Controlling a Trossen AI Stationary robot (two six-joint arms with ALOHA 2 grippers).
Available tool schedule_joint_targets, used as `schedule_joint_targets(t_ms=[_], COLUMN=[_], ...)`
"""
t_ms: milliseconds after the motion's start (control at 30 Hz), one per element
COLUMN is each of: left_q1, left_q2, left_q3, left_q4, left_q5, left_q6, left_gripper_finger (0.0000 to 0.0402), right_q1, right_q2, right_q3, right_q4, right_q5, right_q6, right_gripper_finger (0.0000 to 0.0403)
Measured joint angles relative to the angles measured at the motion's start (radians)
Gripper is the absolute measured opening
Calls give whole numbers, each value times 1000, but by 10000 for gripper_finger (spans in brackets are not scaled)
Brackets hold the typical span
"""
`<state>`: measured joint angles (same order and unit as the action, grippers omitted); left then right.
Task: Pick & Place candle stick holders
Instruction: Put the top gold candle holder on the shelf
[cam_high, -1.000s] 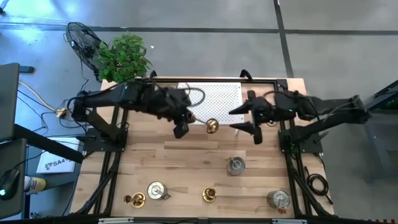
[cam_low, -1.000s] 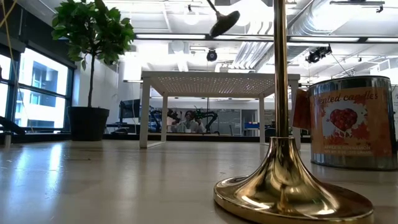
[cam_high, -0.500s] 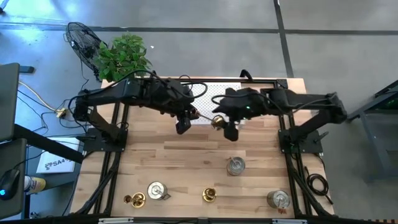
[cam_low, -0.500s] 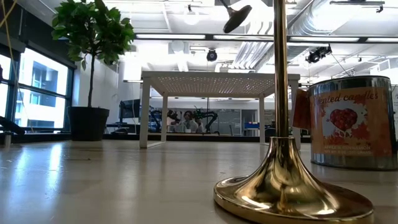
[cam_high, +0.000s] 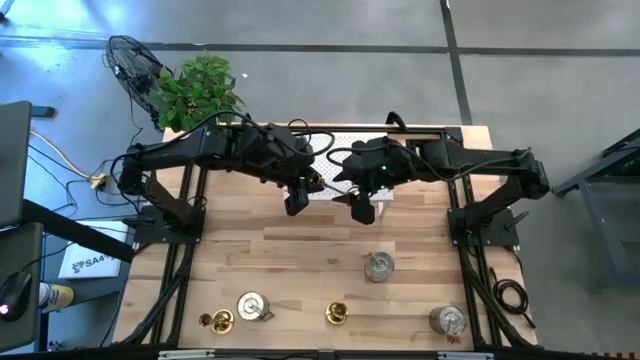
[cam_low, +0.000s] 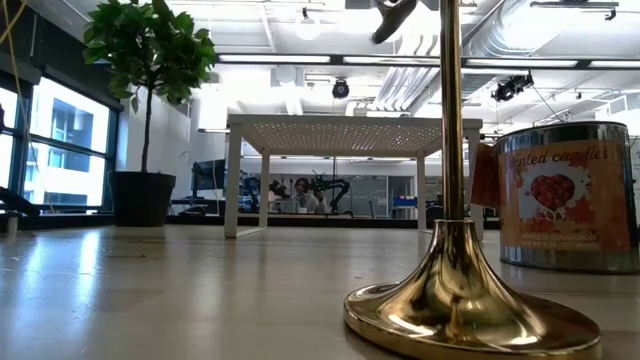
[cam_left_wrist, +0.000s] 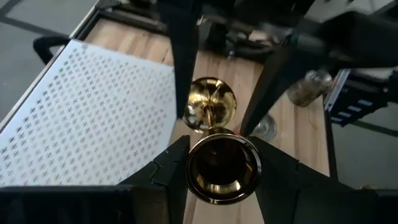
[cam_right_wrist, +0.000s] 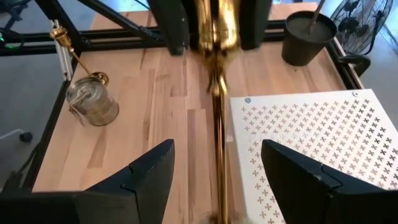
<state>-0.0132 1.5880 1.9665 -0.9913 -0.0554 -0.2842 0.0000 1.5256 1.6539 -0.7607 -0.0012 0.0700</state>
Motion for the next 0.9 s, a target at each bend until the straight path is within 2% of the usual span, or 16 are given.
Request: schedule_joint_targets(t_ms=[233,433,567,900], left_q1=[0,0,0,0], left_q2=[13,12,12,12], left_q3=[0,0,0,0], left_q4=[-5,-5,-5,-6], left_q5=[5,1,1,2], left_q6=[3,18,18,18], left_gripper_finger=[135,135,135,135], right_q1=[-1,-1,-1,0], right_q2=[1,1,1,1], right_q3=[0,0,0,0], right_q4=[-20,-53,-54,-53], right_q5=[1,1,1,0], right_q6=[0,0,0,-54], right_gripper_finger=[233,201,157,13])
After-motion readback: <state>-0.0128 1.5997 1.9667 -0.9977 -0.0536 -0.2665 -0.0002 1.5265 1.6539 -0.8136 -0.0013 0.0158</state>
